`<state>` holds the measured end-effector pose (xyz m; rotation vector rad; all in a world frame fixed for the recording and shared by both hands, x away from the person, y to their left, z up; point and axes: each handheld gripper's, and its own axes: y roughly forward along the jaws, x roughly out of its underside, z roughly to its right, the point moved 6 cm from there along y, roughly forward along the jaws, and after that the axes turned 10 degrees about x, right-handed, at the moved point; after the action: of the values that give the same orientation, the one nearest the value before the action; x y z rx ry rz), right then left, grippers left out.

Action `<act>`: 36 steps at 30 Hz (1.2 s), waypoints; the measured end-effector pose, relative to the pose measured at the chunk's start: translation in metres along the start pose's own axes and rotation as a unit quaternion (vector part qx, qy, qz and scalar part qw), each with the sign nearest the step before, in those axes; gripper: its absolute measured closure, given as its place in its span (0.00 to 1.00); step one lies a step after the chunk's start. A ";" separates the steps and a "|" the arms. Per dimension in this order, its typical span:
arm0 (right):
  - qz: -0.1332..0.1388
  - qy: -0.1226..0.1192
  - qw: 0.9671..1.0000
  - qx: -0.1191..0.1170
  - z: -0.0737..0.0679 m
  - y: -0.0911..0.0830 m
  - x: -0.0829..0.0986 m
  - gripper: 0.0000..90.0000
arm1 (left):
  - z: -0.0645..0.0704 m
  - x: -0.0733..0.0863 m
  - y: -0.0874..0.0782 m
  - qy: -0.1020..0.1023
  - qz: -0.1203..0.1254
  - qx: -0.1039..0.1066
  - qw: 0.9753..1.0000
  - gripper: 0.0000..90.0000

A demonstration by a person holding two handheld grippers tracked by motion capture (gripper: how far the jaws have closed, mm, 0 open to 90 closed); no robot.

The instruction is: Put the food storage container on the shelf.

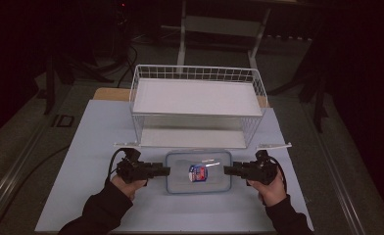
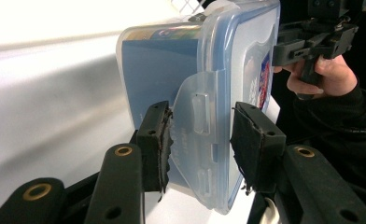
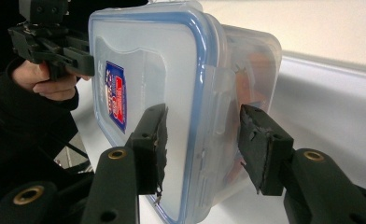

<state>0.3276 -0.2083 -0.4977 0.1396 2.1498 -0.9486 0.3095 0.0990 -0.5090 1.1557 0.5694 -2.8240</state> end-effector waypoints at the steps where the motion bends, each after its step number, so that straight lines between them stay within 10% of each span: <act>1: 0.004 -0.001 1.000 -0.001 0.002 0.002 -0.004 0.59 | -0.001 -0.003 0.000 0.004 0.002 0.000 1.000 0.64; 36: 0.081 -0.032 0.996 0.032 0.059 0.040 -0.052 0.59 | -0.066 -0.058 0.025 0.066 0.067 -0.050 0.994 0.62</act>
<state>0.4144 -0.2087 -0.5108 0.3061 2.0165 -0.9164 0.3997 0.0930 -0.5202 1.3166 0.6074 -2.5904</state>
